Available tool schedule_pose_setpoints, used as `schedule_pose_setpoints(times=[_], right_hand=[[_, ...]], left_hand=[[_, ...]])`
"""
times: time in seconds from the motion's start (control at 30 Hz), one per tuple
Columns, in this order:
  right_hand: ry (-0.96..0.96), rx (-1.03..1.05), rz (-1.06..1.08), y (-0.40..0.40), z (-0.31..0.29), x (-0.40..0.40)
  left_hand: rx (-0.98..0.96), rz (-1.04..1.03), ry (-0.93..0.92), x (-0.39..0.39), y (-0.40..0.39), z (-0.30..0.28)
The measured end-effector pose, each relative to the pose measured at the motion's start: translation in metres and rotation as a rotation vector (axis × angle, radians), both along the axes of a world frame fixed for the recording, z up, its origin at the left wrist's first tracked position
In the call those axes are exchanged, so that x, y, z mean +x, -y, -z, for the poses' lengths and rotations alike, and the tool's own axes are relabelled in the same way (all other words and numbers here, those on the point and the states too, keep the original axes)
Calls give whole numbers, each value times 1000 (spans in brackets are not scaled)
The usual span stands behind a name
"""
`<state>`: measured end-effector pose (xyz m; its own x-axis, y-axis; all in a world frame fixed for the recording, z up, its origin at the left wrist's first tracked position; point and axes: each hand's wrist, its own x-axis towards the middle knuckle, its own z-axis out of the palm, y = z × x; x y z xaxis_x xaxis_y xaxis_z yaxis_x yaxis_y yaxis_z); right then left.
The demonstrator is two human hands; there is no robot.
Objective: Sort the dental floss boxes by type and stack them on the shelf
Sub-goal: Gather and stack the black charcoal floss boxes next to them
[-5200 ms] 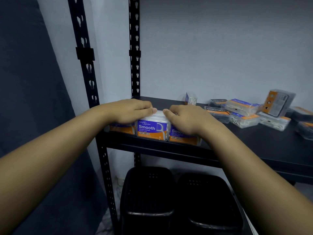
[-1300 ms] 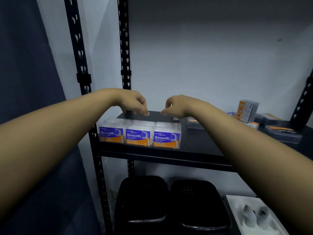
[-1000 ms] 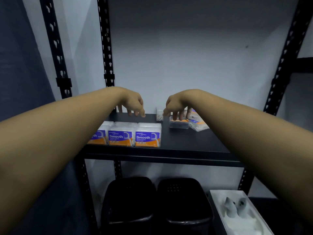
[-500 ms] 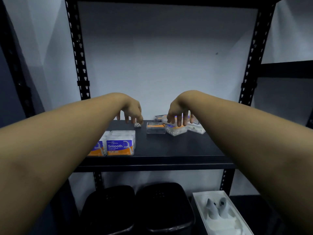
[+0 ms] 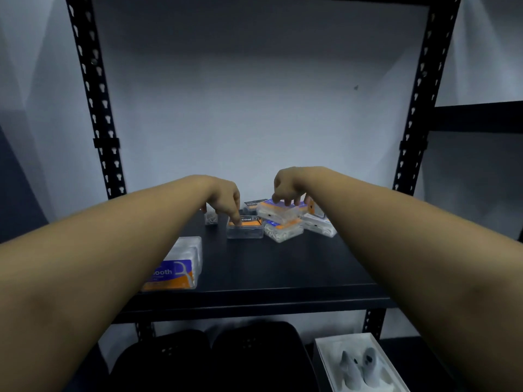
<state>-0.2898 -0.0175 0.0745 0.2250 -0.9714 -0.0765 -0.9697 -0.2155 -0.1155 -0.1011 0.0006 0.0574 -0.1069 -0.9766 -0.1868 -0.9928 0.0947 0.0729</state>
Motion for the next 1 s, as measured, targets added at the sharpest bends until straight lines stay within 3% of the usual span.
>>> schedule_pose_setpoints(times=[0.17,0.47,0.73,1.0], right_hand=[[-26,-184,-68,28,14,18],[-1,-180,-99,76,38,44],[-105,-88,-116,103,37,62],[-112,108,-157,108,31,61]], left_hand=[[31,21,-1,0,22,15],[99,95,-91,11,47,25],[-38,156,36,24,31,18],[-119,269,-81,33,23,13]])
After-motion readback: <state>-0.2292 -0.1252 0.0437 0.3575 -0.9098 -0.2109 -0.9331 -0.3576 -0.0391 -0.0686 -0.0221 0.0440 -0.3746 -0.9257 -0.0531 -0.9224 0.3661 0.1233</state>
